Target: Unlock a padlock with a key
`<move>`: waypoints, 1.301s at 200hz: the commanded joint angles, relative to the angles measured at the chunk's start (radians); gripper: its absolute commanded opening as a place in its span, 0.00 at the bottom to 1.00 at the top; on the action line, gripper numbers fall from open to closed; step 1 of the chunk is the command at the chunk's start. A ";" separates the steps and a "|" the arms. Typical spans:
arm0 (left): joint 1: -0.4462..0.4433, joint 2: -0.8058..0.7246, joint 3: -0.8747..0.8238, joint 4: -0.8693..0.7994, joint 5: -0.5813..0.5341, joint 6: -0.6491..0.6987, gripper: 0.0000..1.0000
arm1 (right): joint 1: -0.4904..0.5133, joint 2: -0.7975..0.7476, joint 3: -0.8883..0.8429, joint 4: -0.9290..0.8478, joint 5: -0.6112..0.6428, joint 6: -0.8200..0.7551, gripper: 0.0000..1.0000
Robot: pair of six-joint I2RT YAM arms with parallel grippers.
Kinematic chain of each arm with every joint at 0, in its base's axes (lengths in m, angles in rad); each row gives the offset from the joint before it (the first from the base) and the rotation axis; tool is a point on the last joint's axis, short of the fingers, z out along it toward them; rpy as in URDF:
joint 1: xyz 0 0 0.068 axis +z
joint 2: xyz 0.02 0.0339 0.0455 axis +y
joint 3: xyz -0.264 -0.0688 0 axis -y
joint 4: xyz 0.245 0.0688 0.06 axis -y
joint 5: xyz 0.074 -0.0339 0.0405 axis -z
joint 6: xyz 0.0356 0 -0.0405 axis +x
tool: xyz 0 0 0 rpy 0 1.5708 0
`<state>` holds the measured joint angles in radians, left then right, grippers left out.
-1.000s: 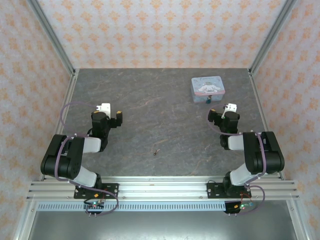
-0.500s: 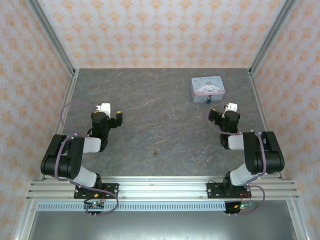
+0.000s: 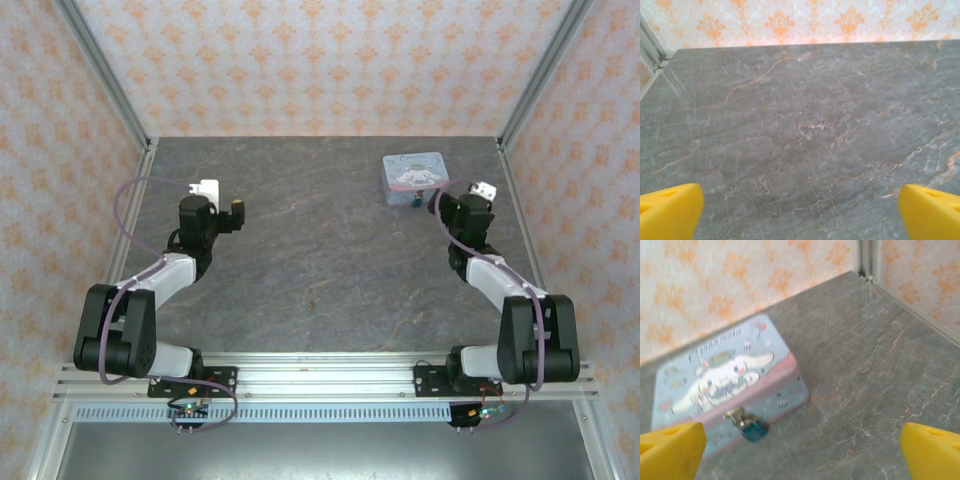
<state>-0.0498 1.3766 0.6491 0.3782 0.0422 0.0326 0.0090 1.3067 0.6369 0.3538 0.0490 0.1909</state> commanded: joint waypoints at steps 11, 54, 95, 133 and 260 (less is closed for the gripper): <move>-0.006 -0.010 0.179 -0.266 0.027 -0.136 1.00 | -0.013 -0.010 0.127 -0.163 -0.014 0.196 0.99; -0.067 0.145 0.506 -0.643 -0.041 -0.353 1.00 | -0.024 0.277 0.560 -0.470 -0.070 0.245 0.99; -0.086 0.337 0.779 -0.902 0.099 -0.466 0.99 | -0.035 0.572 0.988 -0.764 -0.078 0.233 0.99; -0.118 0.372 0.821 -0.890 0.186 -0.512 0.99 | -0.070 0.767 1.242 -0.893 -0.113 0.258 0.94; -0.185 0.378 0.900 -0.897 0.275 -0.493 1.00 | -0.062 1.193 1.792 -1.258 -0.387 0.205 0.74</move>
<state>-0.2211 1.7676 1.5154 -0.4953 0.3008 -0.4637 -0.0788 2.5206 2.4542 -0.8398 -0.2630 0.4141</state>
